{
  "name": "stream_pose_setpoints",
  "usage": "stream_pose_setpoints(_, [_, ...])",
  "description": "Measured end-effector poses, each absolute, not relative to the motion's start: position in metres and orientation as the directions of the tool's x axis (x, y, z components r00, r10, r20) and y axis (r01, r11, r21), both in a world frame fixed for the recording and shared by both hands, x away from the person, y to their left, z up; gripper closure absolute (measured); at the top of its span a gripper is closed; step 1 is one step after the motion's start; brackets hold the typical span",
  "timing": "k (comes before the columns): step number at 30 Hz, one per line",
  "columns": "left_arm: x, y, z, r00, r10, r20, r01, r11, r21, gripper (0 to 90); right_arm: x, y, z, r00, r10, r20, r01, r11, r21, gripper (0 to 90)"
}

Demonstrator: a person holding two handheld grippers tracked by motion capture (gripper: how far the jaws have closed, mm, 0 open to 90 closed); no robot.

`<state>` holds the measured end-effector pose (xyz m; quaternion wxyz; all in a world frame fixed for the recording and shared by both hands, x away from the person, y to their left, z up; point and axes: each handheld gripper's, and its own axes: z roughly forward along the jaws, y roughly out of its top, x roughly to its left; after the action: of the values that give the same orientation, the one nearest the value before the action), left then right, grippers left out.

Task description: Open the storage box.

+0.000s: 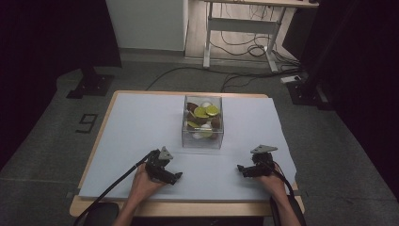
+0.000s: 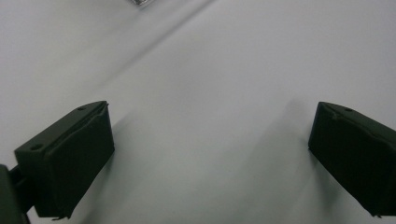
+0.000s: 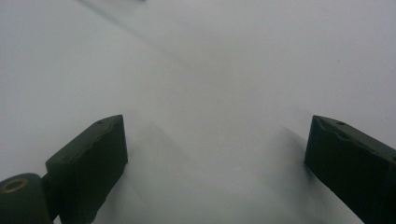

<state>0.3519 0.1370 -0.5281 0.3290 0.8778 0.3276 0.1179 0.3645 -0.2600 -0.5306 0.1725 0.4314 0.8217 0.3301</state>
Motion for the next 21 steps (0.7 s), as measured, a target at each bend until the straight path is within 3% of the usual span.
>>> stream_pose_setpoints(11, [0.352,0.137,-0.516,0.760,0.644,-0.081,0.504,-0.508,0.699,4.7,0.360,-0.255,-0.517,-0.629,0.777,-0.037,0.548,0.476,0.687,5.7])
stream_pose_setpoints(21, [0.357,0.122,-0.492,0.794,0.607,-0.040,0.439,-0.526,0.728,8.5,0.356,-0.244,-0.499,-0.683,0.730,-0.028,0.492,0.489,0.720,3.6])
